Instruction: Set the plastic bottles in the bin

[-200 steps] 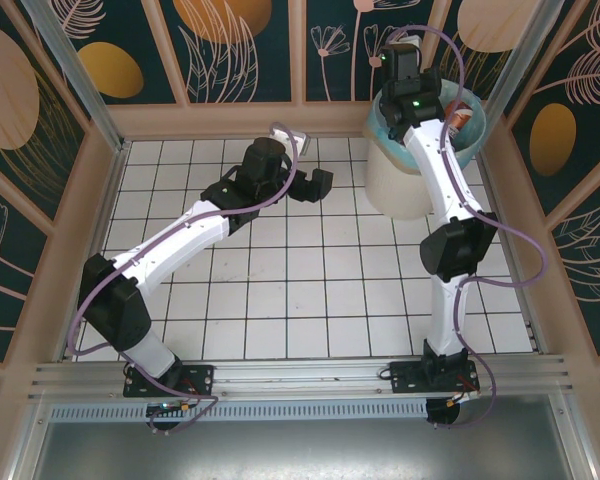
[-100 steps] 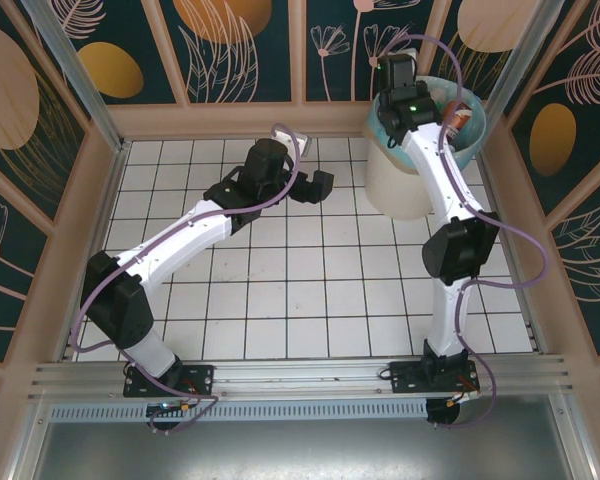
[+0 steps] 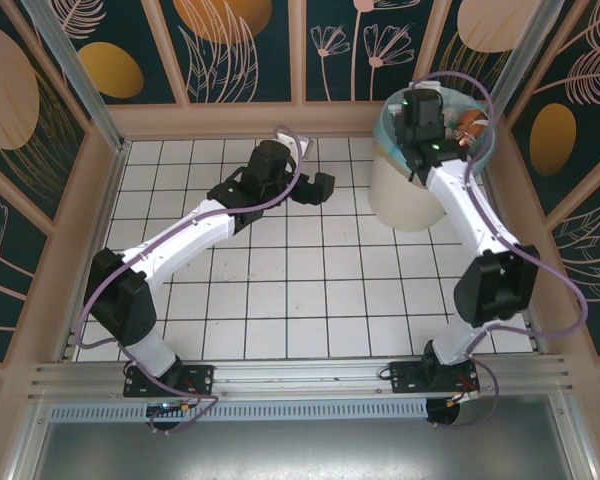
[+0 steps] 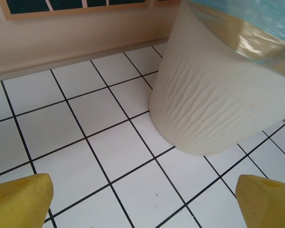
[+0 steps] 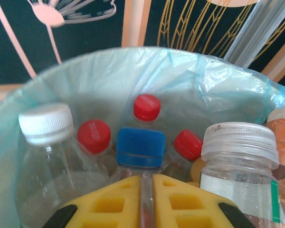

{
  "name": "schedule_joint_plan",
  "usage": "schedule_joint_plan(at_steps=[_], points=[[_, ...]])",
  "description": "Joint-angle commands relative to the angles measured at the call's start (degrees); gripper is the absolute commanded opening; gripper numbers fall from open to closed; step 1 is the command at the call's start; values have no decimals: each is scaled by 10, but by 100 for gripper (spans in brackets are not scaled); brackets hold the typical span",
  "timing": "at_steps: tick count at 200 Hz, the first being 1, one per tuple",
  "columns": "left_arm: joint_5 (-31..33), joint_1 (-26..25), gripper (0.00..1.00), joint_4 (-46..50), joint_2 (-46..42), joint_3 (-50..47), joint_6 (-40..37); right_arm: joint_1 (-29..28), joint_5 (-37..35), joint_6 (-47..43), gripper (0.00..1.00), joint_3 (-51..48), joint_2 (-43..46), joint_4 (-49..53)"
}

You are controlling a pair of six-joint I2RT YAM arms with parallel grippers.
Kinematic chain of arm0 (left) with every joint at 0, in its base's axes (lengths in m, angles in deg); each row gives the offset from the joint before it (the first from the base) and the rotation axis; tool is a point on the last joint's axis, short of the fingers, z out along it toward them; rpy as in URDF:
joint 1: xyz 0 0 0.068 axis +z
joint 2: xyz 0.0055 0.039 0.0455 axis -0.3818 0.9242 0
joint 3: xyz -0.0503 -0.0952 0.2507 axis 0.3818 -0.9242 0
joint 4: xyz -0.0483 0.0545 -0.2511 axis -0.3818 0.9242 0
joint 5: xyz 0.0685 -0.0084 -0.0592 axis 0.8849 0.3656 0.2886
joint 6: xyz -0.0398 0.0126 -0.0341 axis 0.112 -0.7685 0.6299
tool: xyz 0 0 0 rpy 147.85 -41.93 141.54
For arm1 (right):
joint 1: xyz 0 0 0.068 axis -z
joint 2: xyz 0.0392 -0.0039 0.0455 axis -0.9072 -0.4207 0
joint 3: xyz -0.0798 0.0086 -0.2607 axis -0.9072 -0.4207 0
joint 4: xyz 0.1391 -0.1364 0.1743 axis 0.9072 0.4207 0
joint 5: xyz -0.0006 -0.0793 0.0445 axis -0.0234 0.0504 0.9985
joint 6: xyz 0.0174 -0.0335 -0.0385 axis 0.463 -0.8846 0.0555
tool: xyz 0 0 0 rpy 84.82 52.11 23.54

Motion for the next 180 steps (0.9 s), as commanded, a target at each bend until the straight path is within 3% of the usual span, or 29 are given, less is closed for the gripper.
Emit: schedule_joint_plan(at_steps=[1,33,107,144,180], points=[[-14,2,98,-14,6,-4,12,38,85,64,17,-40,26,-32],[-17,2,98,-14,-2,-3,16,54,123,85,18,-21,14,-15],[-4,2,98,-13,-8,-3,15,98,211,150,18,-119,42,-75],[6,2,98,-12,-13,-2,16,85,208,148,23,-80,75,-65],[34,5,98,1,-33,8,6,28,189,96,33,-8,93,-43]])
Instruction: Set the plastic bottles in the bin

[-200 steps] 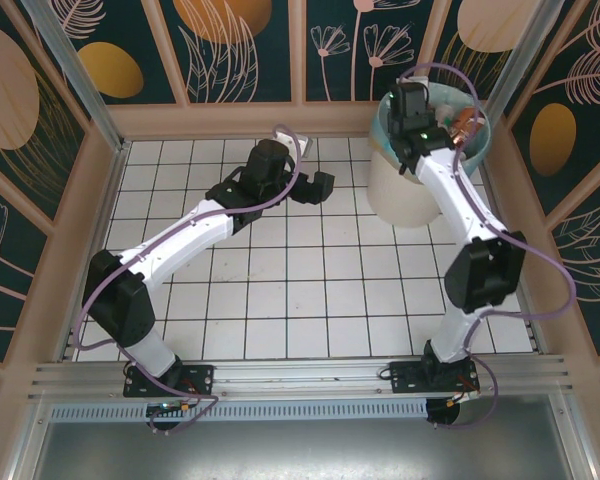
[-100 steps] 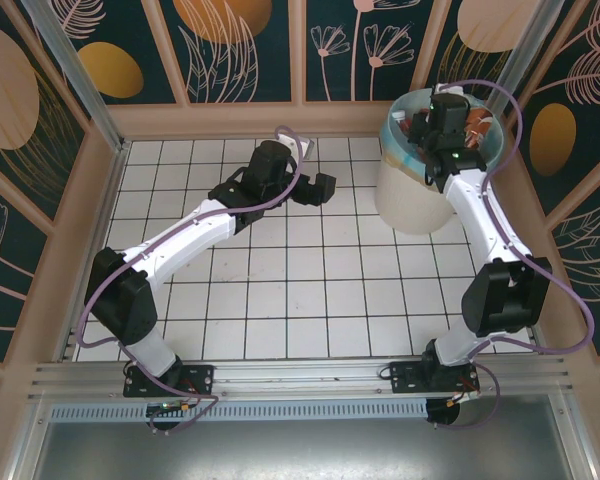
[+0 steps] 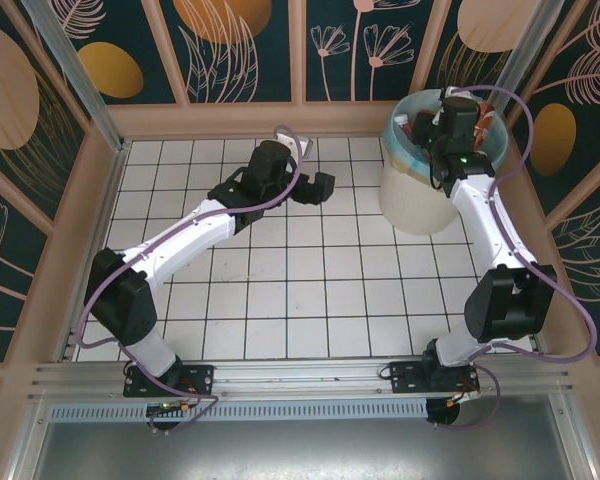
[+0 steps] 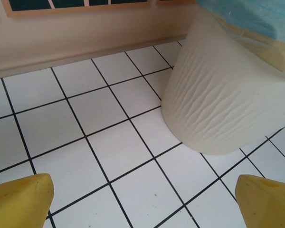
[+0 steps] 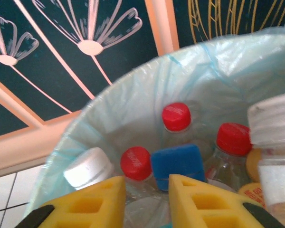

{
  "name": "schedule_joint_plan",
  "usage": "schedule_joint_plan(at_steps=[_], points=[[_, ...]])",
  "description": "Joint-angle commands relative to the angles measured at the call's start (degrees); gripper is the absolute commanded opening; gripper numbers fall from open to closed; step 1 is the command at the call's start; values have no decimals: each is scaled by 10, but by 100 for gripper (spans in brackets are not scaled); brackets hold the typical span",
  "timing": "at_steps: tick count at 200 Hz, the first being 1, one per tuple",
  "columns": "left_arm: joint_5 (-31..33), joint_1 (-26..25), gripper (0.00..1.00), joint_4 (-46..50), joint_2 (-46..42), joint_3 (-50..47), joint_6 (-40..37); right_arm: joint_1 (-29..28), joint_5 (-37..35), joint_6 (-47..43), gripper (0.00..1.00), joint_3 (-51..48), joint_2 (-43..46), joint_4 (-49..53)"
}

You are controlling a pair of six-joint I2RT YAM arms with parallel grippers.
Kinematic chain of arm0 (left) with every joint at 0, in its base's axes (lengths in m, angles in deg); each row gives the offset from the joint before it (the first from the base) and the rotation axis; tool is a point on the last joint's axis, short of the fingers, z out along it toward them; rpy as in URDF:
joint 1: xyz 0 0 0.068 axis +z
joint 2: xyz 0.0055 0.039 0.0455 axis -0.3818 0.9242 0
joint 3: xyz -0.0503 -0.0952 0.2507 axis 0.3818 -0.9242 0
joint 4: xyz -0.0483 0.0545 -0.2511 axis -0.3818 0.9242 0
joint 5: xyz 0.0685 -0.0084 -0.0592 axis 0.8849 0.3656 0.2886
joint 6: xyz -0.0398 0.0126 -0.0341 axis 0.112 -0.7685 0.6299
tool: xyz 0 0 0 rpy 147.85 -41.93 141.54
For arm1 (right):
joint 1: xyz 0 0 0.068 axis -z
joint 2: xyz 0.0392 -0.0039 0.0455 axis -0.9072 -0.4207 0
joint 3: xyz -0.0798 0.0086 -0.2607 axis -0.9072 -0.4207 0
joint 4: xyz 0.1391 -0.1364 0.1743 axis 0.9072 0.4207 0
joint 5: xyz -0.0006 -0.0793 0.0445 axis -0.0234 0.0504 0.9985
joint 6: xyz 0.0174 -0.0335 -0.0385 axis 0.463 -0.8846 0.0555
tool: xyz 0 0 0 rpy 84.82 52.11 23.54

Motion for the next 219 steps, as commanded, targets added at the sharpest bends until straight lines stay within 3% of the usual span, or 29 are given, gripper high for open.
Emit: schedule_joint_plan(at_steps=[1,30,56,75,90,105,127,154,182,219], points=[[28,5,98,1,-32,9,-2,-41,-18,-38,34,56,41,23],[68,8,98,11,-78,20,7,-125,-83,-109,41,97,54,44],[88,33,96,11,-153,-39,74,-207,-99,-159,42,109,56,52],[91,59,96,35,-212,-105,117,-286,-77,-198,45,103,43,26],[98,90,95,66,-253,-157,147,-339,-16,-229,47,98,15,-7],[60,138,96,72,-289,-218,177,-377,41,-255,48,93,-33,-46],[-44,243,93,33,-329,-315,223,-418,118,-267,49,124,-141,-89],[-88,357,93,1,-346,-383,244,-453,188,-225,52,253,-289,-85],[-146,449,90,-78,-341,-451,288,-479,179,-222,53,396,-427,-43],[-186,489,90,-160,-284,-482,330,-477,145,-230,59,526,-554,2]])
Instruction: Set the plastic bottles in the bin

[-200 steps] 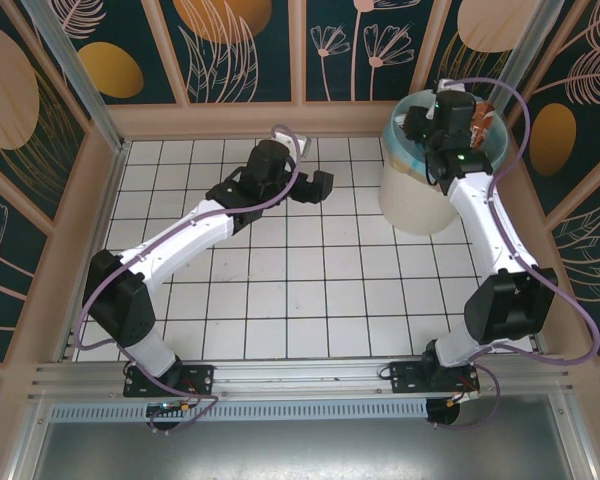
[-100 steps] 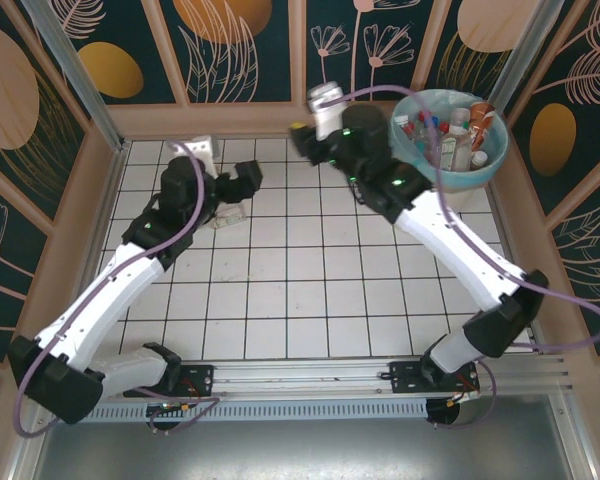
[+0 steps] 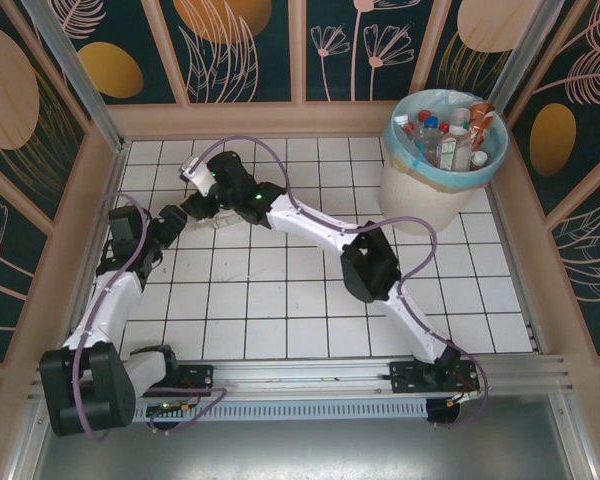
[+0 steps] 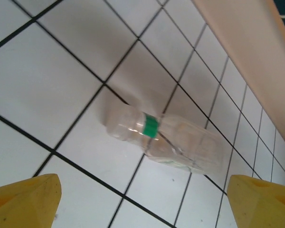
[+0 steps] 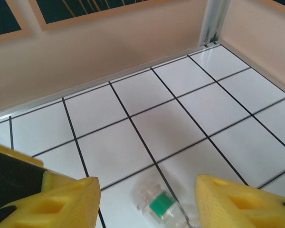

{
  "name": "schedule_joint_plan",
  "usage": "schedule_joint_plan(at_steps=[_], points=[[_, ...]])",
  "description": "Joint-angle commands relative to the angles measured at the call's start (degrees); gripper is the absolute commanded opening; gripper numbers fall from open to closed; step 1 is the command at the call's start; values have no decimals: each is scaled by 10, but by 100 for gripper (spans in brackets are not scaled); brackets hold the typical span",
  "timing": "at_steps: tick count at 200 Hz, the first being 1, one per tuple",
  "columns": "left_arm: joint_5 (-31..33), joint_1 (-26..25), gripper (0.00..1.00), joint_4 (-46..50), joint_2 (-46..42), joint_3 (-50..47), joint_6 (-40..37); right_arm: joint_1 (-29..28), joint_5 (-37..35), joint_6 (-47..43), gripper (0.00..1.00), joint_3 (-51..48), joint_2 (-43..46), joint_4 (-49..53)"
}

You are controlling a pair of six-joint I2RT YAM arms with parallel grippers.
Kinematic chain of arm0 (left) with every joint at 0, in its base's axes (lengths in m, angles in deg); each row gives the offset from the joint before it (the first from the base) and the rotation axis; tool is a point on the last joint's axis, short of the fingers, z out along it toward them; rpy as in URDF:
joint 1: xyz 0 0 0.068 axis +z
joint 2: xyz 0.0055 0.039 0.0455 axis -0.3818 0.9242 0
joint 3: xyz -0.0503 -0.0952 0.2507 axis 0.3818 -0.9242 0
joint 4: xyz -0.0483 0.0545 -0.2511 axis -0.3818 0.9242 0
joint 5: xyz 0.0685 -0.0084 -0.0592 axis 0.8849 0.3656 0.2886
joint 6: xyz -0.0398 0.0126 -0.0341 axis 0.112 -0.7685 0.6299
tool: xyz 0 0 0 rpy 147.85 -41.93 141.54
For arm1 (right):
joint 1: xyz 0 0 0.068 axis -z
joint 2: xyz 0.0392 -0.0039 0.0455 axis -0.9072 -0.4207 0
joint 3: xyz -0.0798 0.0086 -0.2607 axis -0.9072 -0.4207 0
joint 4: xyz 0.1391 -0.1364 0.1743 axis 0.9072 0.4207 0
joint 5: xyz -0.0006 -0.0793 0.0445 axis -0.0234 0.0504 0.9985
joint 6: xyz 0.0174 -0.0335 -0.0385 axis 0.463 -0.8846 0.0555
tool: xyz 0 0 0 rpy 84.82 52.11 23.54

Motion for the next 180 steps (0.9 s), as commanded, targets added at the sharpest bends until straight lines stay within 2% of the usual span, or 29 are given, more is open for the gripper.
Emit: schedule_joint_plan(at_steps=[1,31,68,105,141,180], points=[[-74,11,90,-109,32,-8,48,5,-14,4,60,77,-49,24],[-96,17,89,-175,86,-25,84,21,-33,27,62,79,-88,19],[-125,17,88,-250,132,-40,143,37,-20,65,61,59,-107,14],[-129,17,88,-277,144,-47,171,38,-25,66,61,52,-103,78],[-114,17,89,-224,111,-30,134,39,-44,41,61,13,-72,161],[-98,17,90,-124,67,10,48,40,-71,22,59,-13,-35,257]])
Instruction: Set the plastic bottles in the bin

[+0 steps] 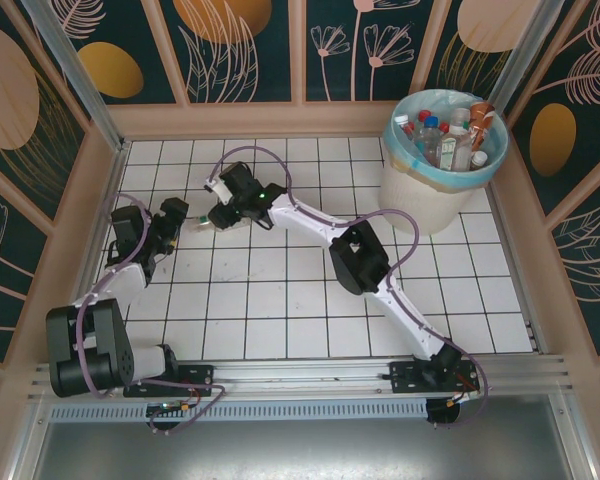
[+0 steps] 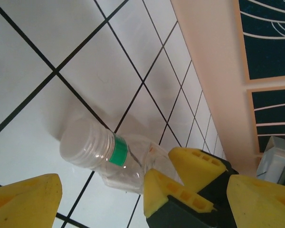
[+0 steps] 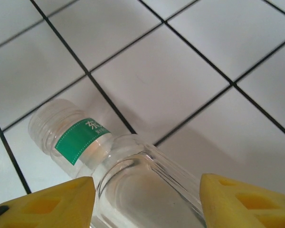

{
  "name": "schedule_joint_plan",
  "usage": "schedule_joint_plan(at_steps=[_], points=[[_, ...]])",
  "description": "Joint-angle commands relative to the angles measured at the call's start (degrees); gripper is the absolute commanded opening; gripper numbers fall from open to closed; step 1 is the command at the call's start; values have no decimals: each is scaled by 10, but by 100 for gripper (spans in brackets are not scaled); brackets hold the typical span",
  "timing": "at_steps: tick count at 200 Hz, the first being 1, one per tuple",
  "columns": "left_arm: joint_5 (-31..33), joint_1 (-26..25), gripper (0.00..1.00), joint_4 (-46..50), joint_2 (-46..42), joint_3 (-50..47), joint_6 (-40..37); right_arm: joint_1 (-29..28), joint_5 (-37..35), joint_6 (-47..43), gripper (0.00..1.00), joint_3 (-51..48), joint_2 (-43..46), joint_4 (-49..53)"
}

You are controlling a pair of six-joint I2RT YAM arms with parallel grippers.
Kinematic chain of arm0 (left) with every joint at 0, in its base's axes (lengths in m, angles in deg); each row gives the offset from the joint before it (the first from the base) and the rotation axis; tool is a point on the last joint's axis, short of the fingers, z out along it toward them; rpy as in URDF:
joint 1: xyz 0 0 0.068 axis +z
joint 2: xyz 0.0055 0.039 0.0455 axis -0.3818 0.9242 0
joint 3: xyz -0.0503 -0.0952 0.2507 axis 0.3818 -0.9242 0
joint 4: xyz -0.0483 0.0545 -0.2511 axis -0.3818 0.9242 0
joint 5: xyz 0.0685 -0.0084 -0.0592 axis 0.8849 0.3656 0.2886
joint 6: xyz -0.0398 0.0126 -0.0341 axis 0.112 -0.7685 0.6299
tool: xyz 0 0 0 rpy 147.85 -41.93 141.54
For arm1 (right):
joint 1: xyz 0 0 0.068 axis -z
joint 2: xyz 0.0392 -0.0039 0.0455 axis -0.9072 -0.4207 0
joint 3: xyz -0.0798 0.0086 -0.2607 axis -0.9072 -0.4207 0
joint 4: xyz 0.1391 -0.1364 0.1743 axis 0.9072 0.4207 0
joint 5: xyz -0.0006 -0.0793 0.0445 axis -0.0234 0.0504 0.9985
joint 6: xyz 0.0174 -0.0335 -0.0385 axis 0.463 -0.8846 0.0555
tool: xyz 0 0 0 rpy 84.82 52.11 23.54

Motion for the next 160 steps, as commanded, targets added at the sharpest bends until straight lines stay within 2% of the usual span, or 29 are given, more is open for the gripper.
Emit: schedule_joint_plan(at_steps=[1,38,68,82,125,160], points=[[15,1,90,72,-33,40,-72,-1,-25,-16,59,-26,36,124],[19,1,91,147,-64,69,-143,-8,-2,9,58,-74,97,164],[25,1,92,185,-78,70,-199,-31,-10,6,64,-63,124,188],[27,1,92,186,-82,55,-204,-45,-27,-11,67,-25,112,206],[22,1,93,172,-112,6,-183,-64,-62,-56,68,126,13,280],[84,1,93,207,-162,0,-201,-67,-64,-102,68,87,2,219]])
